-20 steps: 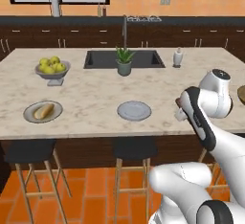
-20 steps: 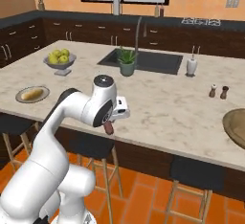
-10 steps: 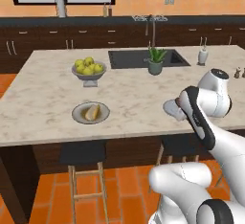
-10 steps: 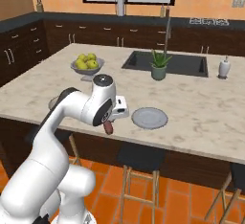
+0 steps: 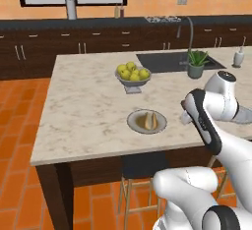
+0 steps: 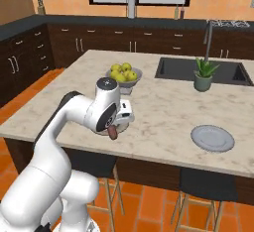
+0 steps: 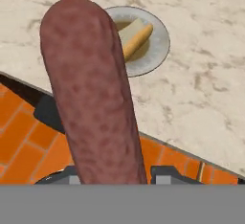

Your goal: Place one bun and one sausage from the bowl on each plate.

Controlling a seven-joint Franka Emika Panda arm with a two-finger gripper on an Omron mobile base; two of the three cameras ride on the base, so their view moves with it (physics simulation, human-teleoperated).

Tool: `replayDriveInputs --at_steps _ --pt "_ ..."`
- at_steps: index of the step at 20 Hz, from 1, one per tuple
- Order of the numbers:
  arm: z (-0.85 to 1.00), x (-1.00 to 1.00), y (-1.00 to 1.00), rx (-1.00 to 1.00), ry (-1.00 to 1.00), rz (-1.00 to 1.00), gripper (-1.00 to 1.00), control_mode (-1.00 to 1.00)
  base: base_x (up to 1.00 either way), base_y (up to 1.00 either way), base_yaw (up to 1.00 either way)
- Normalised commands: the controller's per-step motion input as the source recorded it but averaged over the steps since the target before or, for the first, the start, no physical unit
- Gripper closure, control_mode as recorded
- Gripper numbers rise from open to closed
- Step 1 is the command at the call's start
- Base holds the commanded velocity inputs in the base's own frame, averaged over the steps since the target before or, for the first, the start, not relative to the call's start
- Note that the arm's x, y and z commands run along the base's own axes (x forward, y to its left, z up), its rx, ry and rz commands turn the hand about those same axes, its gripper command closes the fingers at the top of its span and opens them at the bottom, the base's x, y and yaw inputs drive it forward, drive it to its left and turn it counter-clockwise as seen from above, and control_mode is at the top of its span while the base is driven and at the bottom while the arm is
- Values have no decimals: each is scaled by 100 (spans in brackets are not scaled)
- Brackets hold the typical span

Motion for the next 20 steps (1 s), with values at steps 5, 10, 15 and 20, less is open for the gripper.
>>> replayDriveInputs --at_steps 5,10,15,20 --pt "0 0 0 0 0 0 100 100 79 38 -2" --pt "-14 40 10 0 6 -1 100 -100 29 0 0" --pt "-33 55 58 1 16 -27 100 -100 0 0 0" --pt "-53 31 55 5 6 -48 100 -100 0 0 0"
